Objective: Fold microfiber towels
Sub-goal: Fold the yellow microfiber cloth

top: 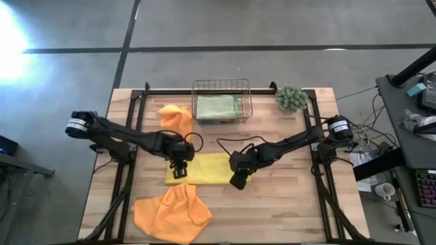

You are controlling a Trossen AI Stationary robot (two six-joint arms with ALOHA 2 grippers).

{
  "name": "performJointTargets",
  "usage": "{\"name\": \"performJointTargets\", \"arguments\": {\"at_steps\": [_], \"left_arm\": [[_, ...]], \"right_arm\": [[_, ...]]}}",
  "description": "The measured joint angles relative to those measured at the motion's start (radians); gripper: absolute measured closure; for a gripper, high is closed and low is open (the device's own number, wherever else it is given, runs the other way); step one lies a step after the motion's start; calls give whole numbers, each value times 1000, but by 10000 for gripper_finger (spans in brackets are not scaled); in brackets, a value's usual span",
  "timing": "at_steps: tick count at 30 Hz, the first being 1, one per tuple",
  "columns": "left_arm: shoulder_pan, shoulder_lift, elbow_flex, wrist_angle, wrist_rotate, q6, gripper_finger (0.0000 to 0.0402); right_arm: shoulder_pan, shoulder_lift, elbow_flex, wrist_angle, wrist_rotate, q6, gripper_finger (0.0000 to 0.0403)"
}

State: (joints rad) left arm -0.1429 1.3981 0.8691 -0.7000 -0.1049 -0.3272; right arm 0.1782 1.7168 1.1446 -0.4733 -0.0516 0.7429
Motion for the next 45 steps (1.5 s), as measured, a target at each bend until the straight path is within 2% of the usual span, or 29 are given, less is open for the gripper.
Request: {"name": "performJointTargets", "arguments": {"at_steps": [9, 14, 19, 21, 26, 36, 39, 45], "left_arm": [[-1, 30, -158, 197, 104, -86, 244], [-1, 85, -163, 246, 116, -86, 244], [0, 176, -154, 453, 190, -83, 244], [0, 213, -141, 488, 205, -86, 244], [0, 238, -72, 479, 209, -85, 244], [0, 253, 31, 497, 201, -98, 244], [0, 252, 40, 495, 201, -105, 244], [-1, 197, 40, 400, 199, -104, 244]], "right_arm": [[-2, 0, -65, 18, -29, 49, 308], [-13, 0, -107, 21, -21, 76, 308], [-56, -5, -137, 22, 42, 129, 308], [-75, -6, -140, 9, 76, 132, 309], [-119, -15, -130, -130, 106, 80, 310], [-218, -52, -123, -498, 315, -28, 310], [-232, -60, -123, -539, 358, -80, 310], [-194, -149, -82, -514, 338, -107, 310]]}}
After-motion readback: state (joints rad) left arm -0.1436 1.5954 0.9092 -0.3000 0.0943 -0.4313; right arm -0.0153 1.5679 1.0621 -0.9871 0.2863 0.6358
